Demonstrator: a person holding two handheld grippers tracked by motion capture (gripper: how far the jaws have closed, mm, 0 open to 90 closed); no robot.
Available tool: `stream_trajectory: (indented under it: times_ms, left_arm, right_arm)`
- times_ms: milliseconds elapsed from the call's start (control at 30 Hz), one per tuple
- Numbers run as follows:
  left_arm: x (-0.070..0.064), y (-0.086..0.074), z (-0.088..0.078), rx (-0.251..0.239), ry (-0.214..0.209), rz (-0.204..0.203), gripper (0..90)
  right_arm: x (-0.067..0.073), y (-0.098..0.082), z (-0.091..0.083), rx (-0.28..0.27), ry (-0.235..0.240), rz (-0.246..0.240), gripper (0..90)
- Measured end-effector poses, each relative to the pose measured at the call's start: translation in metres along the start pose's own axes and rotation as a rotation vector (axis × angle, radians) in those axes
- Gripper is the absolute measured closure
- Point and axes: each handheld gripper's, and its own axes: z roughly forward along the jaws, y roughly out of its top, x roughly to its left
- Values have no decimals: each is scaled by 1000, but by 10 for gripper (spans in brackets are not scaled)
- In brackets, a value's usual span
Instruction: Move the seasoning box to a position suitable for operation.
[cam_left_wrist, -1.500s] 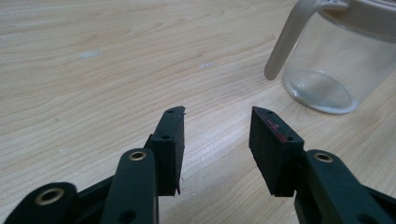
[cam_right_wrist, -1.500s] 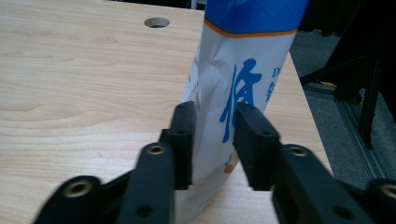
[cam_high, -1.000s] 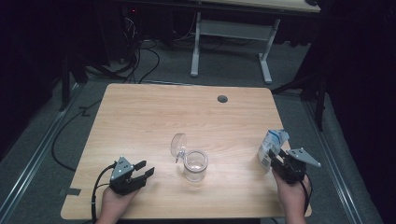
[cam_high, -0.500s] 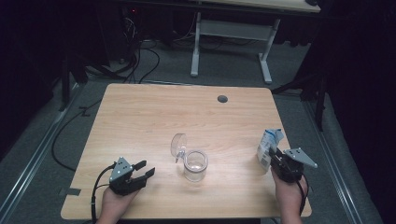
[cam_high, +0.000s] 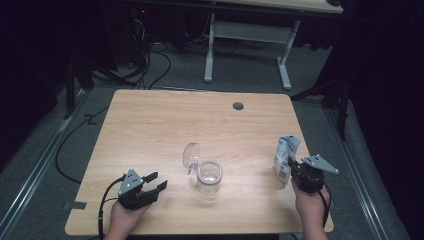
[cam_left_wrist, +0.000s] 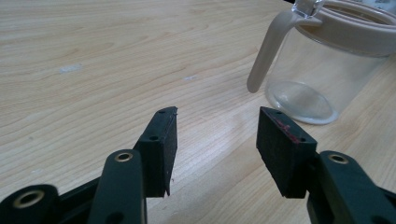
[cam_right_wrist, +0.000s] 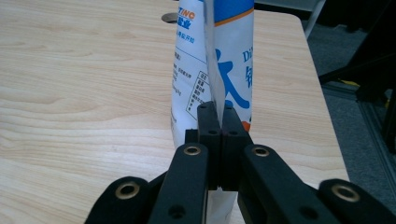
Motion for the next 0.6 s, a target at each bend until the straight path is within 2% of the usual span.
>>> stream_trajectory:
  times_ms: [167,300,367,600]
  left_arm:
    - [0,0,-1,-14,3,10,473]
    - [-1,-1,-1,-20,5,16,462]
    - [-1,-1,-2,-29,0,24,461]
    - [-2,-1,-2,-21,-30,9,478]
  right_arm:
    - [5,8,-7,-5,50,20,900]
    - [10,12,-12,-15,71,14,900]
    - [14,15,-16,-13,102,20,900]
    - [25,16,-19,36,138,0,900]
